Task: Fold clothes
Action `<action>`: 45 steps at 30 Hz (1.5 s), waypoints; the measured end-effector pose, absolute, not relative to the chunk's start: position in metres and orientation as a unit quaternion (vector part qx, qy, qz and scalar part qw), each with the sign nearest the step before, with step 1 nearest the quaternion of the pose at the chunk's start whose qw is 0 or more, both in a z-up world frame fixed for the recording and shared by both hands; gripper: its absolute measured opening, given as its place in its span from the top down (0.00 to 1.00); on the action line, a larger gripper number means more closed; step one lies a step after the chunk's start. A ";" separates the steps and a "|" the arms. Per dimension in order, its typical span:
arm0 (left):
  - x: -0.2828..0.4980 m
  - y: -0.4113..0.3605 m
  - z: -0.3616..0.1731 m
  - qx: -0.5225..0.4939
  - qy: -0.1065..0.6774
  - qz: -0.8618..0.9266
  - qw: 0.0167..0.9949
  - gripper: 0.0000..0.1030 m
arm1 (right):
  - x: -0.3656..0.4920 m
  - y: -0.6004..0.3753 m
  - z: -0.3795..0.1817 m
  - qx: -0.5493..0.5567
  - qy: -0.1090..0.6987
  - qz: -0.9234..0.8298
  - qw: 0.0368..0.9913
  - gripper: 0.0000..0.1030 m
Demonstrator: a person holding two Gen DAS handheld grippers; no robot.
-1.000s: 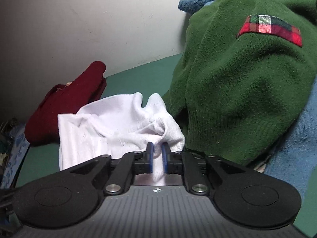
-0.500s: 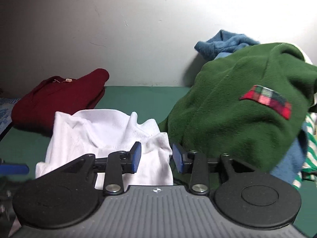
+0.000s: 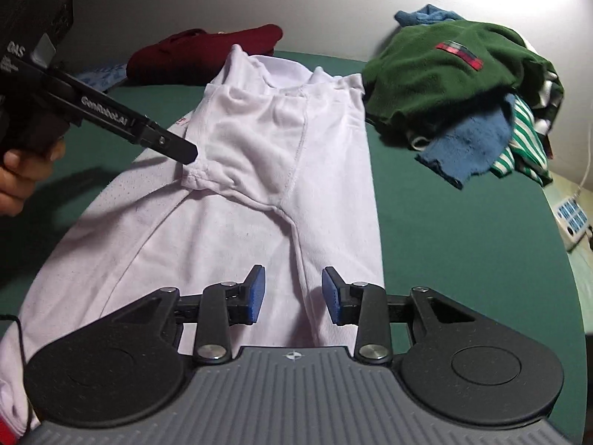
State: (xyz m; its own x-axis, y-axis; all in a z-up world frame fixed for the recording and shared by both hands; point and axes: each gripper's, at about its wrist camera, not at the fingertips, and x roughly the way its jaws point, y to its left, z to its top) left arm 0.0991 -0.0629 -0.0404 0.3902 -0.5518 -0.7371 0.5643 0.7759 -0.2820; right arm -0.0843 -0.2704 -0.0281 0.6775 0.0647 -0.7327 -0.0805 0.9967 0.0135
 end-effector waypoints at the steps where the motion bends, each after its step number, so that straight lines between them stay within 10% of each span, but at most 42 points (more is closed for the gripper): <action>1: 0.099 -0.065 -0.041 0.006 0.440 -0.333 0.834 0.53 | -0.096 -0.274 -0.026 -0.006 0.401 0.030 0.916 0.64; 7: 0.100 -0.080 -0.047 -0.002 0.447 -0.326 0.833 0.92 | -0.179 -0.316 -0.013 0.008 0.418 -0.060 0.907 0.62; 15: 0.096 -0.093 -0.028 0.032 0.421 -0.316 0.849 0.98 | -0.268 -0.316 -0.025 0.078 0.448 -0.120 0.882 0.59; 26: 0.092 -0.119 0.000 0.073 0.387 -0.302 0.868 0.98 | -0.298 -0.322 -0.045 0.149 0.445 -0.142 0.871 0.48; 34: 0.100 -0.126 -0.004 0.077 0.404 -0.290 0.864 0.99 | -0.303 -0.328 -0.049 0.176 0.435 -0.125 0.874 0.88; 38: 0.098 -0.114 -0.006 0.076 0.421 -0.292 0.855 0.97 | -0.305 -0.328 -0.046 0.175 0.427 -0.126 0.878 0.88; 41: 0.097 -0.098 -0.007 0.068 0.436 -0.292 0.848 0.90 | -0.302 -0.327 -0.047 0.171 0.426 -0.128 0.879 0.88; 45: 0.088 -0.084 -0.016 0.060 0.453 -0.296 0.839 0.56 | -0.298 -0.324 -0.048 0.155 0.426 -0.130 0.882 0.82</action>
State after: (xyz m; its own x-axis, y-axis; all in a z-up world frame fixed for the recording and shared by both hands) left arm 0.0876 -0.0839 -0.0160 0.4140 -0.4421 -0.7957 0.5507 0.8177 -0.1678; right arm -0.2984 -0.3235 -0.0477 0.6026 -0.0965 -0.7922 0.3608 0.9184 0.1626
